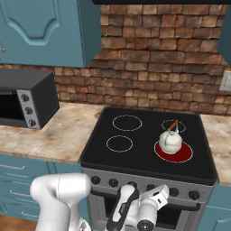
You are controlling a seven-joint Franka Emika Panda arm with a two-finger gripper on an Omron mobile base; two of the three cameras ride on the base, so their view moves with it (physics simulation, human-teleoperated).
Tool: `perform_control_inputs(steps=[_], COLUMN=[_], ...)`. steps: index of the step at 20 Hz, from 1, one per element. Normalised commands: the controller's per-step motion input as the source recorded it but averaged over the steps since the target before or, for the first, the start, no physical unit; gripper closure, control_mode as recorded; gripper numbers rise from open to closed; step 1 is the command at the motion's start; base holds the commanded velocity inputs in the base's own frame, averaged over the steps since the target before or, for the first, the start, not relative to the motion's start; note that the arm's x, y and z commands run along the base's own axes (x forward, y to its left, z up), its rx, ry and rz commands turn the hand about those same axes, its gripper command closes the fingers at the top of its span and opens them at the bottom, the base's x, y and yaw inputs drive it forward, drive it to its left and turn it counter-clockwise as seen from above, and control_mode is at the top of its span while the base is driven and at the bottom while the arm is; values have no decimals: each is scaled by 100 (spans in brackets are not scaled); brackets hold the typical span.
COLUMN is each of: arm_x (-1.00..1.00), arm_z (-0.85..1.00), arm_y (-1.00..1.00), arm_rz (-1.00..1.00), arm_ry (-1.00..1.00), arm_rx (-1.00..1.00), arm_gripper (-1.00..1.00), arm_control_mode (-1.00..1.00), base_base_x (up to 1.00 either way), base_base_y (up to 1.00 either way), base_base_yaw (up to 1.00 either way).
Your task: The kettle is done boiling. Turn off the stove, then wait for 300 timesteps before moving the kettle to the dining table.
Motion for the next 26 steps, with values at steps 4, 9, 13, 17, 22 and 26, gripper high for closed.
perform_control_inputs(steps=[4, 9, 13, 17, 22, 26], arm_x=[-1, 0, 0, -4, -2, -2], arm_z=[-2, -13, -5, 0, 0, 0], arm_y=[-4, -2, -4, -9, -13, -13], arm_rz=[0, -3, -4, -6, -6, -7], arm_ry=[0, 0, 0, 0, 0, 0], arm_rx=[9, 16, 19, 16, 18, 16], arm_gripper=[100, 100, 100, 100, 100, 100], arm_control_mode=[-100, -100, -100, -100, -100, -100], base_base_x=[0, 0, 0, 0, 0, 0], base_base_y=[0, 0, 0, 0, 0, 0], base_base_yaw=[0, 0, 0, 0, 0, 0])
